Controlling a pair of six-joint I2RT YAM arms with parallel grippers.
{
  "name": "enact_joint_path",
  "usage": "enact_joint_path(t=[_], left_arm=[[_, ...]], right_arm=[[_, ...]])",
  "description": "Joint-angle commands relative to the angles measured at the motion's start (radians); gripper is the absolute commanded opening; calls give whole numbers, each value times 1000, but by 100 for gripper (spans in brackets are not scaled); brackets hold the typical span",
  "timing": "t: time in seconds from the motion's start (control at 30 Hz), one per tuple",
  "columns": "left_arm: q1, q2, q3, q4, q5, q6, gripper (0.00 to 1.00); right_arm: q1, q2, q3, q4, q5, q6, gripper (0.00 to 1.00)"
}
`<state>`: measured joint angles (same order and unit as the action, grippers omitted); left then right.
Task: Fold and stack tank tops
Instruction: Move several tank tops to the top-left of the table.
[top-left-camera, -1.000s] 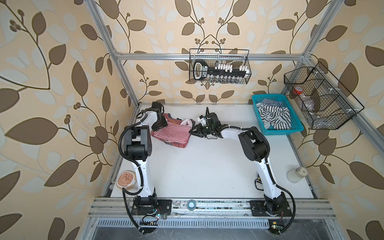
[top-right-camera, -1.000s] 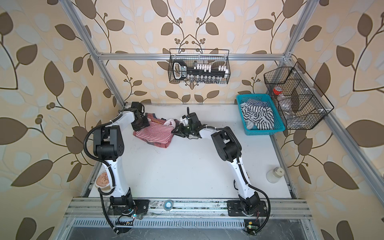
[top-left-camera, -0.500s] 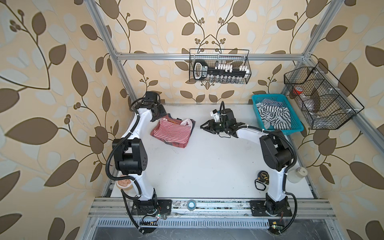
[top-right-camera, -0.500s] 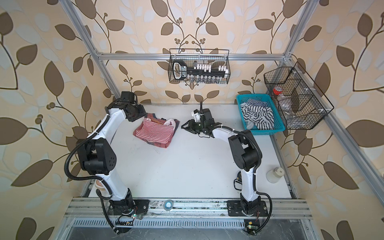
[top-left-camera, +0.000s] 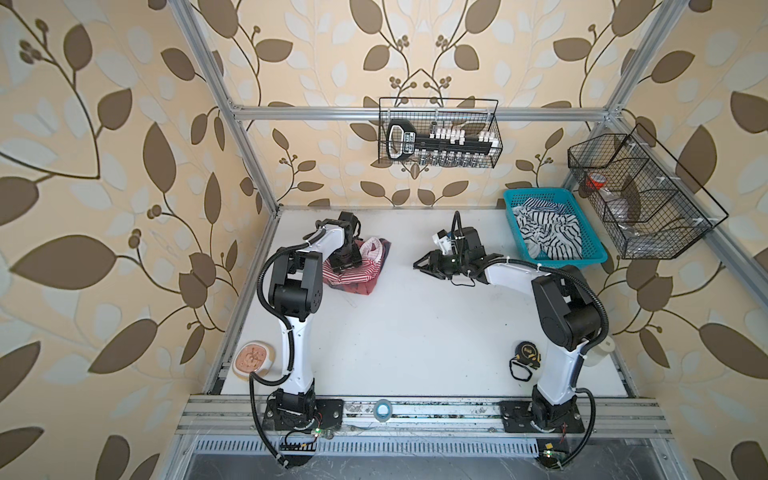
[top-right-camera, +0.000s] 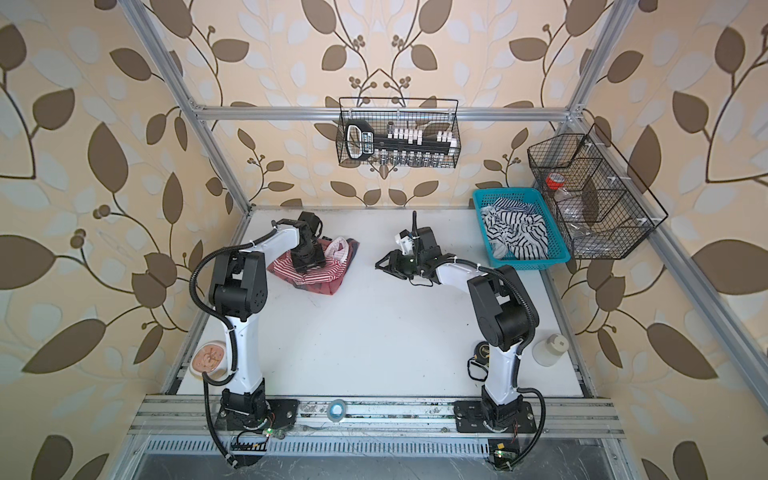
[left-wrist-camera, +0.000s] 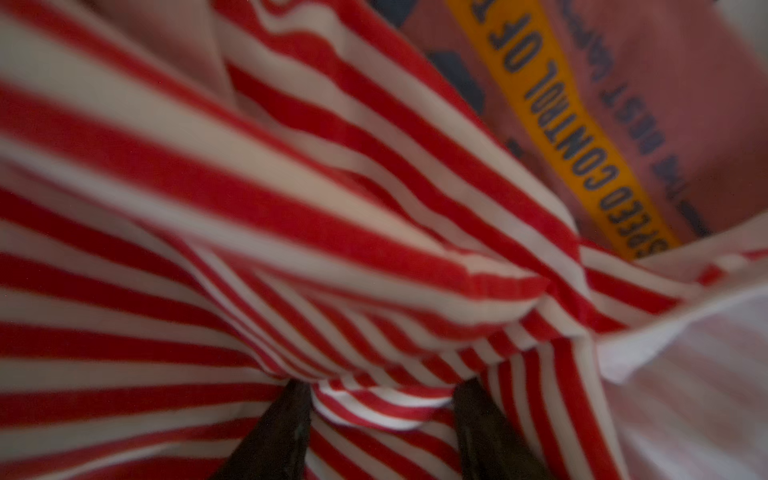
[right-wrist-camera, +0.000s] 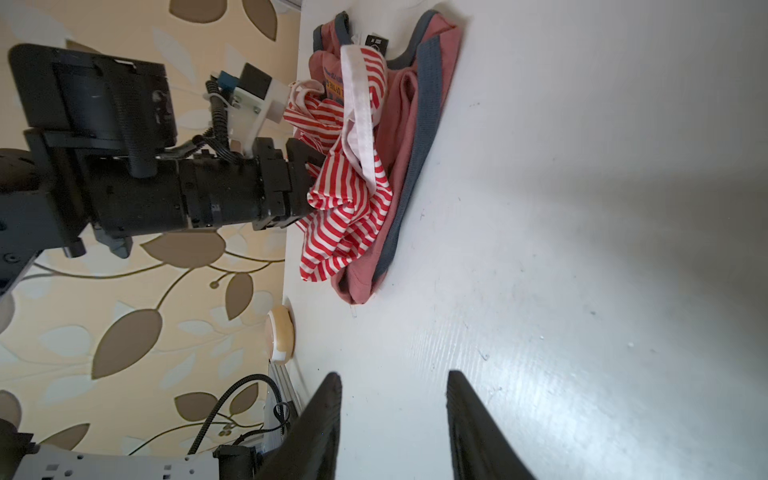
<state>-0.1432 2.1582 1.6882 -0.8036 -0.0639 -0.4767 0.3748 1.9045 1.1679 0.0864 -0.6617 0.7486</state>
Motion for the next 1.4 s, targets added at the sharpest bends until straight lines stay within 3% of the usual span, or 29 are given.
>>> enact_joint_path(t=[0.0, 0.3, 0.6, 0.87, 1.03, 1.2, 1.37], left_arm=[[10, 85, 44, -48, -83, -54, 58], [110, 171, 137, -60, -120, -122, 58], [185, 324, 459, -146, -133, -8, 58], [241, 389, 546, -71, -83, 37, 59], [252, 447, 670, -91, -61, 80, 60], [252, 428, 676, -85, -66, 83, 62], [252, 278, 556, -32, -68, 50, 68]], right_arm=[[-11, -36, -28, 5, -19, -21, 42], [-46, -62, -69, 8, -28, -29, 43], [-59, -54, -68, 10, -39, -37, 43], [-60, -34, -49, -2, -40, -40, 43], [-61, -12, -26, -25, -43, -47, 43], [-60, 3, 6, -36, -45, -48, 43], [-59, -20, 15, -37, -55, -53, 45]])
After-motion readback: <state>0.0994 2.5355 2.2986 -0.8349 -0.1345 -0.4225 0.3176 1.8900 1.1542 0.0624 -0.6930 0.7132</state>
